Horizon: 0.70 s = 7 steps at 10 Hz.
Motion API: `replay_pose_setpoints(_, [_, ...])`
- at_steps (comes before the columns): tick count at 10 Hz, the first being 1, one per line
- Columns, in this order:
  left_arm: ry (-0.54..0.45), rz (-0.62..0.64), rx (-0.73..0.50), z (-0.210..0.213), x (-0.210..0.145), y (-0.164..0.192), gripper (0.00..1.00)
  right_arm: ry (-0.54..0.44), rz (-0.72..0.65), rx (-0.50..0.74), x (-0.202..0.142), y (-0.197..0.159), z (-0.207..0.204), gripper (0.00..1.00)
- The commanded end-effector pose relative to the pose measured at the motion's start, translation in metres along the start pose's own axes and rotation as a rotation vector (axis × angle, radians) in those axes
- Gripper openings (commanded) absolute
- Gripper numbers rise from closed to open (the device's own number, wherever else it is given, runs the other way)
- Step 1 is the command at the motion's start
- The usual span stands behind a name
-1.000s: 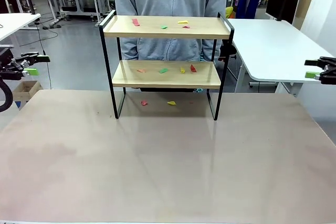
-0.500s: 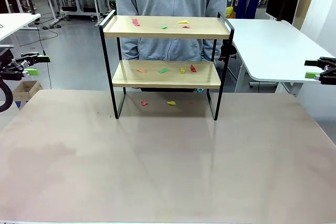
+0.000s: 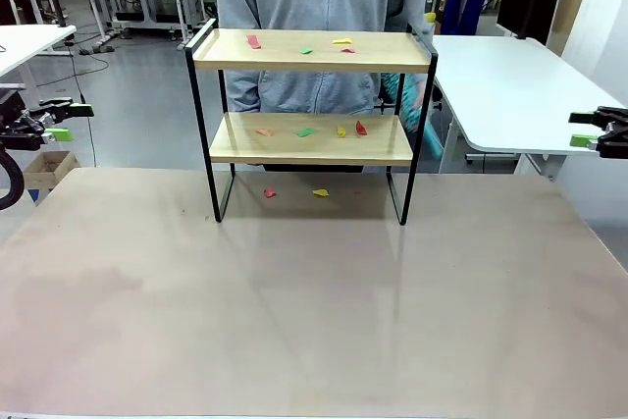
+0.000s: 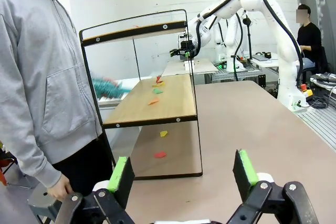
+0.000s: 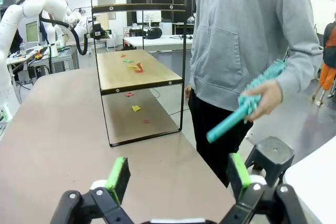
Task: Clean the shelf.
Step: Pick up the Duster handed by the human.
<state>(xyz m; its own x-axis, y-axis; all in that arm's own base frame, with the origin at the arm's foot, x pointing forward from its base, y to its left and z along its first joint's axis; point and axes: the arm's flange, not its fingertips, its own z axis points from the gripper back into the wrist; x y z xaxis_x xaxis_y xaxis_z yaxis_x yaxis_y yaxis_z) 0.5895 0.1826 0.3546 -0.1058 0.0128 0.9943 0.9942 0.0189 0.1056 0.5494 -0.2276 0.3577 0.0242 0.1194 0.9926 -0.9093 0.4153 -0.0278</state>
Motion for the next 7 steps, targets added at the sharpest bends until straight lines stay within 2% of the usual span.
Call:
replay_pose_setpoints(1, [0.011, -0.014, -0.003, -0.0003, 0.0015, -0.0012, 1.00, -0.001, 0.004, 0.002, 0.0018, 0.0002, -0.0017, 1.00])
replay_pose_setpoints(7, [0.011, -0.014, -0.003, -0.0003, 0.0015, -0.0012, 1.00, -0.001, 0.004, 0.002, 0.0018, 0.0002, -0.0017, 1.00])
